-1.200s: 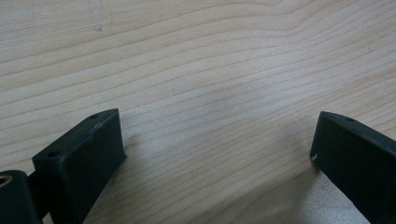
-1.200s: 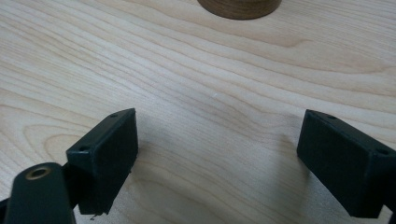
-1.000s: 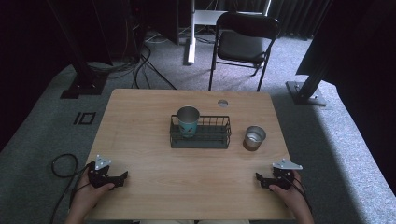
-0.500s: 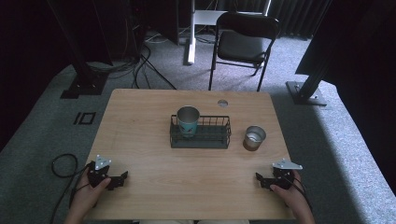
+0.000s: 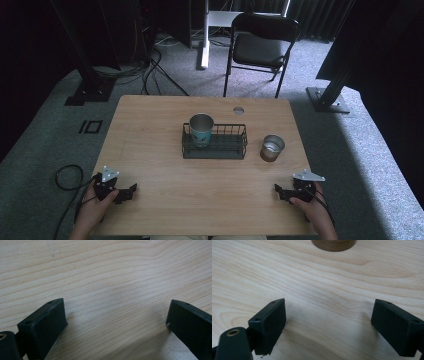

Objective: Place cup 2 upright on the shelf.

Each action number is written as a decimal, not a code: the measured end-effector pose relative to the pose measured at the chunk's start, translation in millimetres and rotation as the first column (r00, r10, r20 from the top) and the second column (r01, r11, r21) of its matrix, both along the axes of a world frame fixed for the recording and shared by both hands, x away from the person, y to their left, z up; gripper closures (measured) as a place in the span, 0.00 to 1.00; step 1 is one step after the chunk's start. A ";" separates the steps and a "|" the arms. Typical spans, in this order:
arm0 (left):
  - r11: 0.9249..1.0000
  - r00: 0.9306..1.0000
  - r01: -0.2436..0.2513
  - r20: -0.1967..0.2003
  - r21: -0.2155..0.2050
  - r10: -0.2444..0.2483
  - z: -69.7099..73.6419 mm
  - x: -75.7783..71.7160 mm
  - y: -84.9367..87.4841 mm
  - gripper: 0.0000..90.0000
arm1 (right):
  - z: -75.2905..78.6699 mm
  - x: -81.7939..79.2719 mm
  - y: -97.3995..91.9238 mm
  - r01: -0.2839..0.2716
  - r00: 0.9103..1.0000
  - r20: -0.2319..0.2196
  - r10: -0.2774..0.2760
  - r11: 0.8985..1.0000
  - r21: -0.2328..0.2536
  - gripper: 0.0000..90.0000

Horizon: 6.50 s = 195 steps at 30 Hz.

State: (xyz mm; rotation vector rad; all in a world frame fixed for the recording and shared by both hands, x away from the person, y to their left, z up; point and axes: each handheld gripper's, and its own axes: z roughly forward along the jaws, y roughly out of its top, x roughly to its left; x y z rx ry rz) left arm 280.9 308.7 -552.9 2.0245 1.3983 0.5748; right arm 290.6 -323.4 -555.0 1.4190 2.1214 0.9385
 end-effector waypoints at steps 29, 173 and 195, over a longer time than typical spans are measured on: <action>1.000 1.000 0.000 0.001 0.000 0.000 0.0 0.0 0.0 0.04 | 14.7 23.2 2.5 0.043 0.995 0.088 -0.045 0.999 0.033 0.14; 1.000 1.000 -0.001 -0.002 -0.002 0.001 0.1 0.0 0.0 0.04 | 86.2 100.1 37.2 -0.043 0.949 0.315 0.015 0.996 0.080 0.15; 1.000 1.000 -0.001 -0.001 -0.002 0.001 0.1 0.0 0.0 0.04 | 127.3 101.2 58.4 -0.121 0.929 0.362 0.080 0.988 0.093 0.15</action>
